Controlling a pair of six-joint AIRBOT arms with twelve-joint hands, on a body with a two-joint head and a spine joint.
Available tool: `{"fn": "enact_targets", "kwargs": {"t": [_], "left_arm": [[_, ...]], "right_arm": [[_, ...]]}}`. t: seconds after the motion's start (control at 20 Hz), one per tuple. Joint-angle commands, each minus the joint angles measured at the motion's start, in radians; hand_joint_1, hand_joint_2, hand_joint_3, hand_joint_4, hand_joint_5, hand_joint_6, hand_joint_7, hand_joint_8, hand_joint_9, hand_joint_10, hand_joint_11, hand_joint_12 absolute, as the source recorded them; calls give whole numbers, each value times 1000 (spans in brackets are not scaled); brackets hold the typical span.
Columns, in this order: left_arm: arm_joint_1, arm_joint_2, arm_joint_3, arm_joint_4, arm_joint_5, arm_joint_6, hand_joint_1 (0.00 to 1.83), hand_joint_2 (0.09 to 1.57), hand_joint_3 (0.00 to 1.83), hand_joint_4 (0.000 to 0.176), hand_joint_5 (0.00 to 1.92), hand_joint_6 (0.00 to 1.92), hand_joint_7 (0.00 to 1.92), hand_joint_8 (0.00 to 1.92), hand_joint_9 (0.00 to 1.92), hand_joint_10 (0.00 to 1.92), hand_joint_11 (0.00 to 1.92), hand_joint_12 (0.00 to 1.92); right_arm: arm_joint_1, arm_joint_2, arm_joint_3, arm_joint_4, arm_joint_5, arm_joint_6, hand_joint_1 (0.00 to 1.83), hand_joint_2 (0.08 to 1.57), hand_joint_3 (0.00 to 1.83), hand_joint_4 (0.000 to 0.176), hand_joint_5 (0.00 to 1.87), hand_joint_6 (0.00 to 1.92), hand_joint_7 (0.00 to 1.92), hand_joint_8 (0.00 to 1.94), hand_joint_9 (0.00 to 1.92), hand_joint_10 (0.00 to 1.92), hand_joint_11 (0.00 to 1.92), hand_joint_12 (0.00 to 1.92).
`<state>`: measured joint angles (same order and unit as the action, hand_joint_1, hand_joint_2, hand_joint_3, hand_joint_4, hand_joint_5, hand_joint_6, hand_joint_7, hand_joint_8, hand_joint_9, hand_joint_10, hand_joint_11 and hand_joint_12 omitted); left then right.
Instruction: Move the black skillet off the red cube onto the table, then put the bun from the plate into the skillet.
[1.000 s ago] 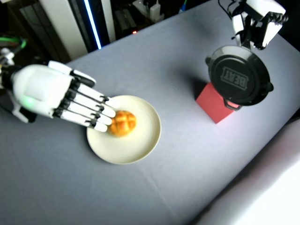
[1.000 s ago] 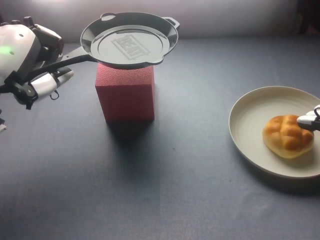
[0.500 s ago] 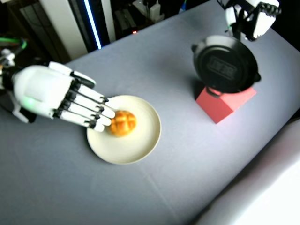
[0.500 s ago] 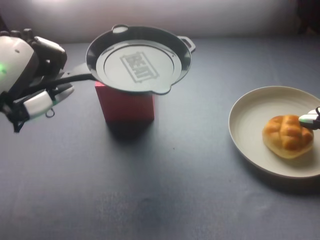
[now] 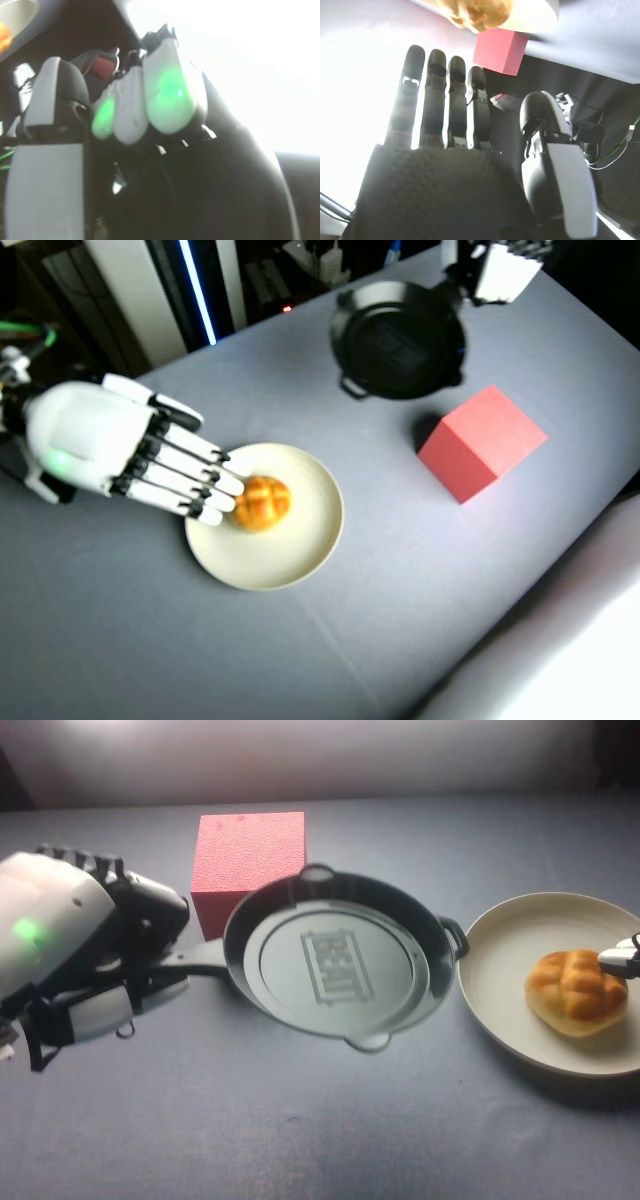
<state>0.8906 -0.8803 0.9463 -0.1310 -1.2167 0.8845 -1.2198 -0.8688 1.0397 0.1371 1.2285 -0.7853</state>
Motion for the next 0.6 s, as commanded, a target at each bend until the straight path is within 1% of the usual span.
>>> {"fn": "enact_targets", "kwargs": {"t": [0.0, 0.05, 0.15, 0.2, 0.25, 0.3, 0.35, 0.4, 0.45, 0.5, 0.55], "left_arm": [[0, 11, -5, 13, -90, -5, 1350, 1223, 5, 0, 1319, 1921, 1592, 1921, 1714, 1921, 1745, 1921], [9, 12, -8, 17, -72, -5, 1356, 1234, 8, 0, 1323, 1921, 1603, 1921, 1716, 1921, 1730, 1921], [33, 15, -15, 17, -36, -9, 1388, 1226, 1, 0, 1324, 1921, 1612, 1921, 1744, 1921, 1770, 1921], [43, 15, -15, 16, -23, -15, 1377, 1220, 0, 0, 1365, 1921, 1628, 1921, 1753, 1921, 1782, 1921], [56, 14, -16, 16, 2, -22, 1361, 1220, 0, 0, 1305, 1921, 1637, 1921, 1765, 1921, 1786, 1921], [62, 12, -16, 15, 19, -22, 1356, 1221, 0, 0, 1284, 1921, 1632, 1921, 1759, 1921, 1770, 1921], [69, 9, -16, 15, 41, -22, 1370, 1232, 3, 0, 1236, 1921, 1631, 1921, 1759, 1921, 1756, 1921], [72, 6, -15, 14, 62, -22, 1351, 1239, 4, 0, 1278, 1921, 1631, 1921, 1738, 1921, 1731, 1921], [76, 2, -13, 11, 82, -22, 1353, 1240, 3, 0, 1290, 1921, 1631, 1921, 1734, 1921, 1730, 1921], [80, -2, -8, 7, 100, -22, 1363, 1241, 2, 0, 1302, 1921, 1625, 1921, 1730, 1921, 1732, 1921], [81, -5, -4, 3, 110, -21, 1350, 1245, 3, 0, 1307, 1921, 1597, 1921, 1716, 1921, 1732, 1921]], "right_arm": [[6, 0, 4, 18, 117, 4, 293, 1354, 0, 0, 415, 0, 434, 0, 425, 0, 198, 587], [6, 0, 3, 18, 117, 4, 309, 1353, 0, 0, 420, 0, 441, 0, 433, 0, 229, 551], [6, 0, 3, 18, 117, 4, 317, 1357, 2, 0, 411, 0, 439, 0, 436, 2, 241, 543], [5, 0, 3, 18, 117, 4, 318, 1361, 4, 0, 404, 0, 438, 0, 435, 1, 248, 547], [4, 0, 3, 18, 117, 4, 349, 1362, 1, 0, 416, 0, 441, 0, 436, 0, 210, 586], [4, 0, 3, 19, 117, 4, 358, 1363, 1, 0, 416, 0, 434, 0, 431, 0, 202, 596], [4, 0, 3, 19, 117, 4, 354, 1363, 0, 0, 413, 0, 430, 0, 429, 0, 185, 646], [4, 0, 3, 19, 117, 4, 338, 1352, 0, 0, 420, 0, 440, 0, 437, 0, 166, 707], [4, 0, 3, 19, 117, 4, 320, 1347, 0, 0, 421, 0, 446, 1, 444, 2, 168, 719], [4, 0, 3, 19, 117, 4, 322, 1353, 0, 0, 414, 2, 442, 1, 439, 1, 182, 667], [4, 0, 3, 19, 117, 4, 321, 1353, 0, 0, 418, 5, 449, 4, 442, 2, 185, 657]]}}
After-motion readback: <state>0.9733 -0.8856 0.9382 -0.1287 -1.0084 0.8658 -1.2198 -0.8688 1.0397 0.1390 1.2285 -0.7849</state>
